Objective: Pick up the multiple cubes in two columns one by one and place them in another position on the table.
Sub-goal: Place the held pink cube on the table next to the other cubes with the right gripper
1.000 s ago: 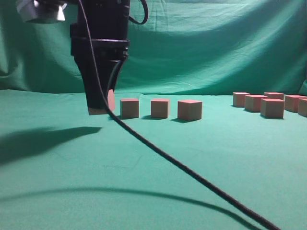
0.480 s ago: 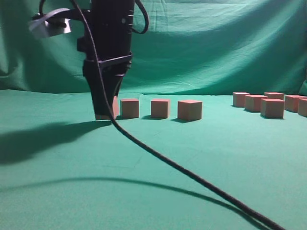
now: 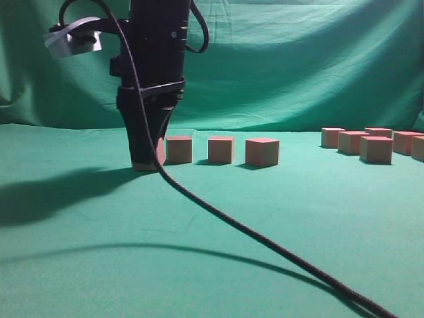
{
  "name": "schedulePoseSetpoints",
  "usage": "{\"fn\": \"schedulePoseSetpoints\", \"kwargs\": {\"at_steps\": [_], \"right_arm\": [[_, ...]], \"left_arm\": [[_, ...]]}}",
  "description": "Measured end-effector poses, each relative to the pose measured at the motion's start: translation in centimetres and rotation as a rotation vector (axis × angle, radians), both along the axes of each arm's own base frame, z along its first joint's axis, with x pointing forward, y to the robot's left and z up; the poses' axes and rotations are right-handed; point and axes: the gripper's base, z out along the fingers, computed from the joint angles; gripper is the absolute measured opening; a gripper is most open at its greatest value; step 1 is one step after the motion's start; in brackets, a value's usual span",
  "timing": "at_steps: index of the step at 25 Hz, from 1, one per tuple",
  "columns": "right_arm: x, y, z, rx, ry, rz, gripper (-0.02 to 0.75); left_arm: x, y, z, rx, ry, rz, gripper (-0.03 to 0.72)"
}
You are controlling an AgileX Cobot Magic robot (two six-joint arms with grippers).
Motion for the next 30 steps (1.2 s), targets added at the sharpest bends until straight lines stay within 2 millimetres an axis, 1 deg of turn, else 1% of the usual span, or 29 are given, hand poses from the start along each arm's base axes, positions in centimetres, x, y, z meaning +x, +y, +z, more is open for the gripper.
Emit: {"fn": "schedulePoseSetpoints", "kwargs": {"at_steps": [13, 25, 26, 30], "right_arm": [[-0.06, -0.06, -0.02, -0.025, -0.007, 0.080, 0.262], [-0.06, -0.05, -0.12, -0.027, -0.006, 0.084, 0.262], [-0.05, -0.04, -0.22, -0.029, -0.005, 0.084, 0.310], [0.15, 0.16, -0.24, -0.021, -0.004, 0.058, 0.444]], "left_arm": [[0.00, 0.00, 0.00, 0.000, 0.000, 0.000, 0.000], [0.00, 0.00, 0.00, 0.000, 0.000, 0.000, 0.000], [0.00, 0.00, 0.00, 0.000, 0.000, 0.000, 0.000], [0.00, 0.00, 0.00, 0.000, 0.000, 0.000, 0.000]]}}
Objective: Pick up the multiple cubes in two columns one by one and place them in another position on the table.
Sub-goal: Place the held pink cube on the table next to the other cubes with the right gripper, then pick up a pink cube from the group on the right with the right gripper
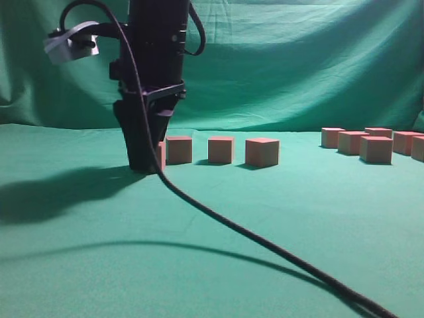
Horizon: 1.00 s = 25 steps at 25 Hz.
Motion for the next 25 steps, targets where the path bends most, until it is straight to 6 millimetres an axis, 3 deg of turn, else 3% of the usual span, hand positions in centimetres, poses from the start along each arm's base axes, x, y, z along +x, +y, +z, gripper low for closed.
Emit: {"fn": "schedulePoseSetpoints", "kwargs": {"at_steps": [6, 12, 16, 21, 25], "right_arm": [[0.3, 0.3, 2.9, 0.025, -0.015, -0.025, 0.454], [-0.4, -0.7, 8.0, 0.059, -0.033, -0.083, 0.480], [-0.6, -2.1, 11.9, 0.098, -0.113, -0.222, 0.480], [0.6, -6.0, 16.5, 0.219, -0.187, -0.562, 0.480], [2.4, -12.6, 19.5, 0.326, -0.151, -0.808, 0.480]], "left_arm": [[0.0, 0.0, 0.0, 0.000, 0.000, 0.000, 0.000], [0.0, 0.0, 0.0, 0.000, 0.000, 0.000, 0.000], [0.0, 0.0, 0.0, 0.000, 0.000, 0.000, 0.000], [0.0, 0.0, 0.0, 0.000, 0.000, 0.000, 0.000], [0.0, 0.0, 0.0, 0.000, 0.000, 0.000, 0.000]]}}
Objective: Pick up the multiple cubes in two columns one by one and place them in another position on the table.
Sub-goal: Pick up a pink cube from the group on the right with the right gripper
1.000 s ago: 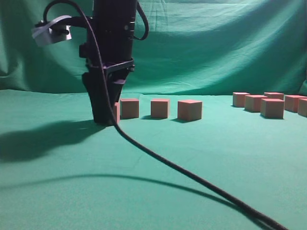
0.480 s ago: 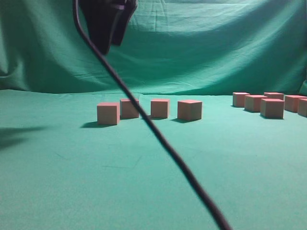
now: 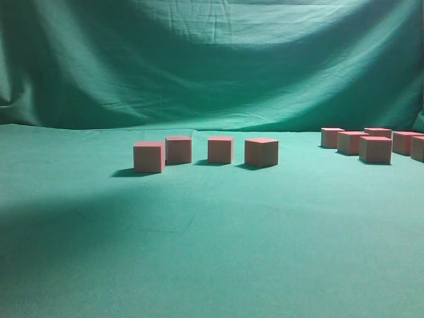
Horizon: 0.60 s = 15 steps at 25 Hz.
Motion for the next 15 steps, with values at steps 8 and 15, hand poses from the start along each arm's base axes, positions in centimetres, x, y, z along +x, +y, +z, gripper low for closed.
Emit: {"fn": "schedulePoseSetpoints", "kwargs": {"at_steps": [8, 15], "right_arm": [[1.9, -13.4, -4.4, 0.150, 0.290, -0.490, 0.480], [1.6, -16.2, -10.9, 0.196, 0.395, -0.653, 0.480]], "left_arm": [[0.0, 0.0, 0.0, 0.000, 0.000, 0.000, 0.000], [0.0, 0.0, 0.0, 0.000, 0.000, 0.000, 0.000]]}}
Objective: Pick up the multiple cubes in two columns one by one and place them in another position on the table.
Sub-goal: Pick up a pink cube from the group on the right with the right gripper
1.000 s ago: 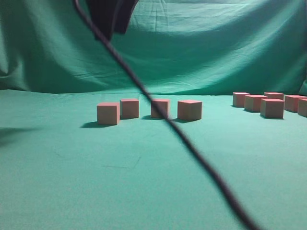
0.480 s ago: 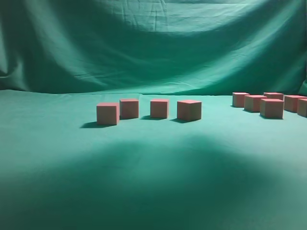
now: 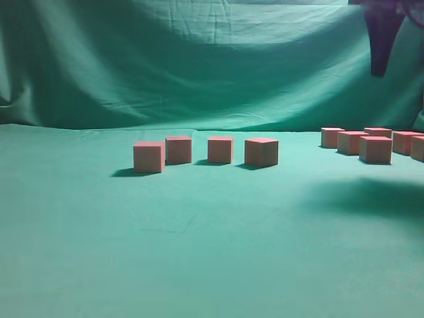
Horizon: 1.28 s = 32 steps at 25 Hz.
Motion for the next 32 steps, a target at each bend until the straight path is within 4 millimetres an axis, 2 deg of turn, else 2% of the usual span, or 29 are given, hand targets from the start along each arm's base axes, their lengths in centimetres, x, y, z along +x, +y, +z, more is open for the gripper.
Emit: {"fn": "schedulePoseSetpoints", "kwargs": {"at_steps": [4, 12, 18, 20, 21, 24, 27, 29, 32], "right_arm": [[0.3, 0.2, -2.3, 0.038, -0.032, -0.039, 0.480], [2.3, 0.7, -6.9, 0.051, -0.035, -0.064, 0.480], [3.0, 0.8, -8.6, 0.050, -0.027, -0.070, 0.480], [3.0, 0.8, -8.9, 0.049, -0.023, -0.068, 0.480], [3.1, 0.8, -9.1, 0.048, -0.023, -0.066, 0.402], [3.1, 0.8, -9.4, 0.042, -0.021, -0.049, 0.261], [3.0, 0.8, -9.3, 0.036, -0.010, -0.021, 0.262], [2.9, 0.9, -8.5, 0.041, 0.004, 0.002, 0.262], [2.2, 1.4, -5.4, 0.083, -0.020, 0.047, 0.262]], "left_arm": [[0.0, 0.0, 0.0, 0.000, 0.000, 0.000, 0.000], [0.0, 0.0, 0.0, 0.000, 0.000, 0.000, 0.000], [0.0, 0.0, 0.0, 0.000, 0.000, 0.000, 0.000], [0.0, 0.0, 0.0, 0.000, 0.000, 0.000, 0.000], [0.0, 0.0, 0.0, 0.000, 0.000, 0.000, 0.000], [0.0, 0.0, 0.0, 0.000, 0.000, 0.000, 0.000], [0.0, 0.0, 0.0, 0.000, 0.000, 0.000, 0.000], [0.0, 0.0, 0.0, 0.000, 0.000, 0.000, 0.000], [0.0, 0.0, 0.0, 0.000, 0.000, 0.000, 0.000]]}}
